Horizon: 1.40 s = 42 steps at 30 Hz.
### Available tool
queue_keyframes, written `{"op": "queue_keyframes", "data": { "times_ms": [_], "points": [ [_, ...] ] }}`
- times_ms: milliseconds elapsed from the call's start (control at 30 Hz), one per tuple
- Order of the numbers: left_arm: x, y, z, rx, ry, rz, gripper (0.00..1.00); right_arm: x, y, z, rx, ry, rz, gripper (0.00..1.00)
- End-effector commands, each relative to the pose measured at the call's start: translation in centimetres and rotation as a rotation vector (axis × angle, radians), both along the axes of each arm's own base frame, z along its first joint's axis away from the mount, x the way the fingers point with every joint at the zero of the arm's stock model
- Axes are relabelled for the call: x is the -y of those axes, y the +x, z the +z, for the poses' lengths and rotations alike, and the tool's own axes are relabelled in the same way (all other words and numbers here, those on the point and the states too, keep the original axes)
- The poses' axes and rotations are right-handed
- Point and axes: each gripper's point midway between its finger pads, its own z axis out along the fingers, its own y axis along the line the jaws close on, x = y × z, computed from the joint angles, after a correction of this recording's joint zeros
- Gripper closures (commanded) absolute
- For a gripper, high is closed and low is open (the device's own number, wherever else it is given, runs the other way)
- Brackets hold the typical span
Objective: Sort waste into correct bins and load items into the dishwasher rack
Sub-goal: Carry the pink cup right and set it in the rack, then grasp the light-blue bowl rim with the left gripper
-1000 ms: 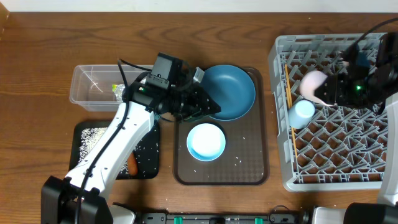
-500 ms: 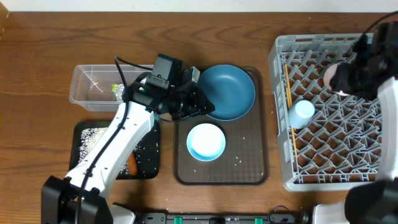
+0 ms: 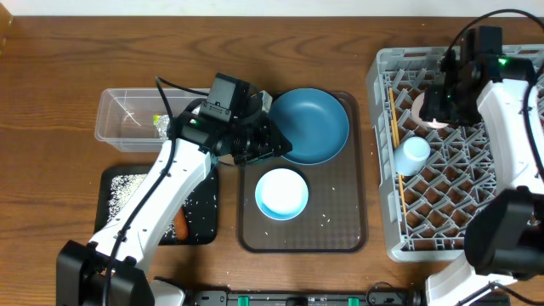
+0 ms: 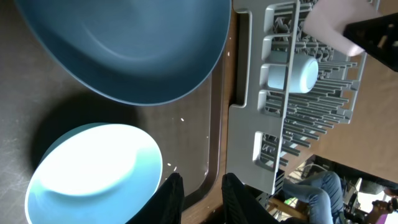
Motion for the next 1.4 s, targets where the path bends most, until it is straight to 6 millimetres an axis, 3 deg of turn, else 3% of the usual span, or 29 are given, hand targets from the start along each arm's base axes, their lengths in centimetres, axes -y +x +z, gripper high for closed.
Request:
{"op": "queue_keyframes", "data": {
  "times_ms": [0,100,133,233,333,567,700,967,1033,1133,1233,1367],
  "points": [
    [-0.4,0.2,-0.3,0.022,0.029,-0.002,0.75,0.1,0.5,-1.0,-0.015,-0.008,-0.015,0.74],
    [-0.5,0.3,-0.4,0.025,0.036,0.002,0.75,0.1,0.6,-1.3,-0.019,-0.007,-0.015,0.69],
    [-0.5,0.3,-0.4,0.025,0.036,0.002,0.75,0.1,0.6,-1.3,-0.019,-0.007,-0.015,0.60],
    [-0.4,0.5,-0.2,0.036,0.031,0.002,0.67,0.3,0.7,-1.2,-0.014,-0.011,-0.016,0.18],
    [-0.4,0.6,-0.1,0.043,0.028,0.002,0.60,0.5,0.8,-0.5,0.002,-0.021,0.017,0.04],
    [-0.8,1.0,0.0,0.074,0.062,0.007,0.58,0.8,1.5,4.2,0.119,-0.027,0.011,0.01],
    [-1.7,1.2,-0.1,0.106,0.117,0.016,0.58,0.5,0.6,7.5,0.173,-0.017,0.014,0.01],
    [-5.8,1.7,1.2,0.219,0.315,0.129,0.58,-4.2,-3.4,13.0,0.264,0.187,0.141,0.01],
    [-6.3,1.5,1.2,0.228,0.352,0.140,0.58,-4.9,-4.3,13.5,0.264,0.210,0.159,0.01],
    [-5.5,0.5,0.4,0.206,0.369,0.100,0.58,-5.6,-5.9,13.8,0.235,0.217,0.172,0.01],
    [-4.6,-0.8,-1.5,0.158,0.434,0.073,0.58,-6.6,-7.5,13.3,0.170,0.236,0.190,0.01],
    [-5.7,-3.3,-4.2,0.060,0.618,0.070,0.57,-7.7,-9.6,12.1,0.067,0.252,0.209,0.01]
  ]
}}
